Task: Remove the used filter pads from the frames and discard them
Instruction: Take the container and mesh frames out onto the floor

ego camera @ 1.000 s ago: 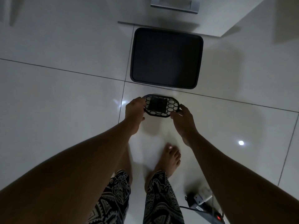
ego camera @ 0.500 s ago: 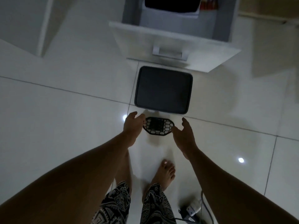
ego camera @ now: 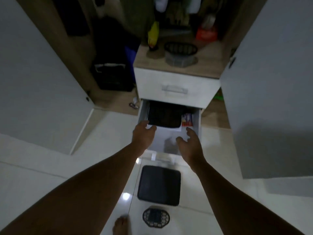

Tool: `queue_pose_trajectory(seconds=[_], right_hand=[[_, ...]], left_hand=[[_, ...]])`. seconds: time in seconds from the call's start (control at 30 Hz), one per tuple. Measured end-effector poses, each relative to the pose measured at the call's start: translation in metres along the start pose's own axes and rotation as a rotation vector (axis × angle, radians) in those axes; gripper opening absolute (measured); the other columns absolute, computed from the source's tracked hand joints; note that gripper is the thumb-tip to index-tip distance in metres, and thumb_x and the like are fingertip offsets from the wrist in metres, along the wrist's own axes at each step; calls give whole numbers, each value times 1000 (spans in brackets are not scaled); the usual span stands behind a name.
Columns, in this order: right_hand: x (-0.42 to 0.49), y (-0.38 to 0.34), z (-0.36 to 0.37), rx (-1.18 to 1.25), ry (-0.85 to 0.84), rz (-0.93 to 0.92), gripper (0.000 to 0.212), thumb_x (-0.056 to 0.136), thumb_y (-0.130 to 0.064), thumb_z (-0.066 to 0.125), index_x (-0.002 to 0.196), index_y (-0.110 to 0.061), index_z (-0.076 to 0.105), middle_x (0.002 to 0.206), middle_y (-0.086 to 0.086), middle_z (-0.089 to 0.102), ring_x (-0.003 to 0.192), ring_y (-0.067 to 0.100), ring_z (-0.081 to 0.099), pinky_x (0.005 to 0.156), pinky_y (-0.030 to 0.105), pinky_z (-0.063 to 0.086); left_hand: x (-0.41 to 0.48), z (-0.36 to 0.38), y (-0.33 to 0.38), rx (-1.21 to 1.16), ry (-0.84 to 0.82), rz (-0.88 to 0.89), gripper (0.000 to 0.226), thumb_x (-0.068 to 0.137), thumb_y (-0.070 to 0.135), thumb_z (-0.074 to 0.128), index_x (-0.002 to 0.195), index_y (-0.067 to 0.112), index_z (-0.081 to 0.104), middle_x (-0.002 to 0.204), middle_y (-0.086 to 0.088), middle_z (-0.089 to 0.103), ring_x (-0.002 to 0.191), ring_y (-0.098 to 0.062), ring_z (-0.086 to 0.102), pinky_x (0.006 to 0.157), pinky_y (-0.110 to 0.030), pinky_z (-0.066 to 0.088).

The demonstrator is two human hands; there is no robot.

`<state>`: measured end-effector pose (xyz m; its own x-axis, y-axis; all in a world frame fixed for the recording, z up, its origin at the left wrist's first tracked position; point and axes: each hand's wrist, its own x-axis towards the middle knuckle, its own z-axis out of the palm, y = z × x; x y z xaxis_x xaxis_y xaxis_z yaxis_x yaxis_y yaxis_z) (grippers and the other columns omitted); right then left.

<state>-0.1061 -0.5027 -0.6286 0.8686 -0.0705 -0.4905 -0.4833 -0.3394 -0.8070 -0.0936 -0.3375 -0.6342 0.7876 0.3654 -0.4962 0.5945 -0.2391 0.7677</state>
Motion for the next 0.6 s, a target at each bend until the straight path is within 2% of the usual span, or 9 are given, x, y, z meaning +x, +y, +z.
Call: queue_pose_trajectory(seconds=[0.1,0.17,0.3,0.37,0.47,0.53,0.6], right_hand=[[32,-60,-12,-7,44,-110,66,76,-29,62,139,-18,49,133,6,58,119,26,58,103,44,48],[51,-92,-16,35,68,-130,67,75,-28,63,140,-17,48,132,7,58,118,27,59,103,46,48],[96,-138,-13,-2,147,-162,59,90,-23,65,145,-20,41,145,5,47,130,25,49,108,46,43],[123,-151,-8,-17,171,-157,58,92,-23,62,146,-19,40,147,4,46,133,23,47,110,41,40],[172,-167,2,18,227,-108,59,91,-21,62,146,-18,40,145,5,48,130,23,49,109,38,40],[199,-175,4,66,253,-85,57,91,-20,61,145,-15,42,145,6,49,130,23,48,110,35,38],[225,-183,8,92,276,-47,54,93,-20,59,144,-12,44,144,6,50,130,22,48,108,28,35]], left_hand=[[25,-13,54,-14,25,90,42,93,27,60,132,11,59,136,-9,59,121,-30,57,104,-36,46],[43,-18,84,-56,22,138,41,92,24,61,131,10,58,131,-9,61,118,-27,59,103,-42,48],[103,-24,132,-142,62,144,41,90,20,65,130,12,59,128,-10,61,116,-27,59,102,-35,47],[135,-22,146,-153,24,141,40,90,19,66,129,12,60,126,-9,62,114,-25,59,97,-26,44],[188,-18,165,-144,-33,127,38,90,17,67,127,11,59,118,-5,63,104,-18,58,91,-21,40],[212,-15,178,-169,-48,126,38,90,17,68,126,9,58,109,-4,62,101,-20,58,94,-25,45],[240,-10,187,-203,-73,112,36,88,17,70,122,9,60,104,-5,63,100,-26,62,95,-37,50]])
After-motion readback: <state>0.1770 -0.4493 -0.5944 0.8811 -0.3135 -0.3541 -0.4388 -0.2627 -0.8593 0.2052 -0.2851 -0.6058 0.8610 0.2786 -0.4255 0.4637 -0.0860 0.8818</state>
